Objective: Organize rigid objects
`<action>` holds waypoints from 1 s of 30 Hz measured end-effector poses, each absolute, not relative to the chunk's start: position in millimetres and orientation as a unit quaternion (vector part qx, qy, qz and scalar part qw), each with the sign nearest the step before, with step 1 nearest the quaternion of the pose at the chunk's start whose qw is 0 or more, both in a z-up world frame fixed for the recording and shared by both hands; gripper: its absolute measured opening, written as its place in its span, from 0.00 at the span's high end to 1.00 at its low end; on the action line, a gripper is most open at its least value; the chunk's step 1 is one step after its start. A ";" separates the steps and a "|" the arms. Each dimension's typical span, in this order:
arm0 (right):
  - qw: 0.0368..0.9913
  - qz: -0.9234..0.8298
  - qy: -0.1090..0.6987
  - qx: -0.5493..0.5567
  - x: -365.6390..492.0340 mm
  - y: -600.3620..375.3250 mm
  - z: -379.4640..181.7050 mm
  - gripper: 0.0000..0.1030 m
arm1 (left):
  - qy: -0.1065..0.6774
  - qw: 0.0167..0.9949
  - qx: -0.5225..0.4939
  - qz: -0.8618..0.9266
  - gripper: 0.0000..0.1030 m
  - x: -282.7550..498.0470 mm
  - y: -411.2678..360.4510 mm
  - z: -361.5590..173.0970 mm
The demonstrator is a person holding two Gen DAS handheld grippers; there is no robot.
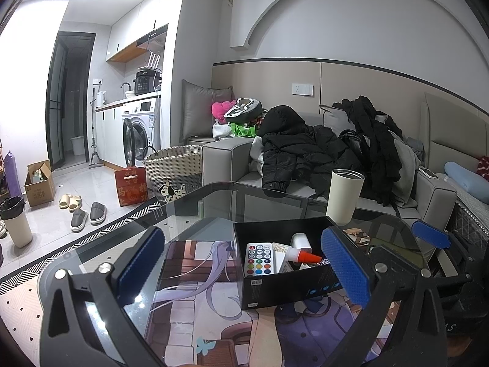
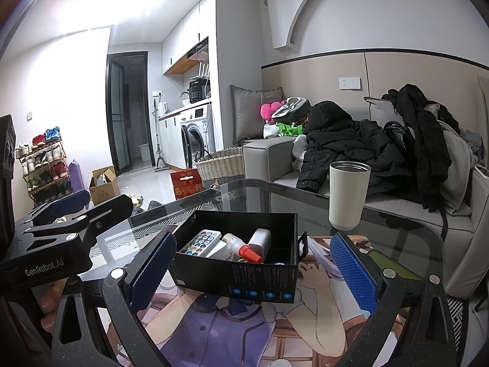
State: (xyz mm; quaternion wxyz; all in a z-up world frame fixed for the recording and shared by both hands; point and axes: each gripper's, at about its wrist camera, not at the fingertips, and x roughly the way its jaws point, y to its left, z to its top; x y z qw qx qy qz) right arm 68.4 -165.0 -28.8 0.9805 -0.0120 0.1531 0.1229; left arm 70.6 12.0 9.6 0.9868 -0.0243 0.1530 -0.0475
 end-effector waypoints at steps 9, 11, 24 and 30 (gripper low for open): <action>0.980 0.123 0.153 -0.012 67.9 -165.7 -28.0 0.01 | 0.153 0.987 -0.025 -0.047 0.00 70.4 11.7 9.7; 0.980 0.123 0.153 -0.012 68.0 -165.5 -28.1 0.01 | 0.152 0.987 -0.025 -0.047 0.00 69.8 12.8 9.8; 0.980 0.123 0.153 -0.012 67.7 -165.4 -28.1 0.01 | 0.151 0.987 -0.024 -0.049 0.00 69.7 10.7 8.5; 0.980 0.123 0.154 -0.011 67.8 -164.7 -28.7 0.01 | 0.152 0.987 -0.024 -0.050 0.00 69.9 10.6 8.4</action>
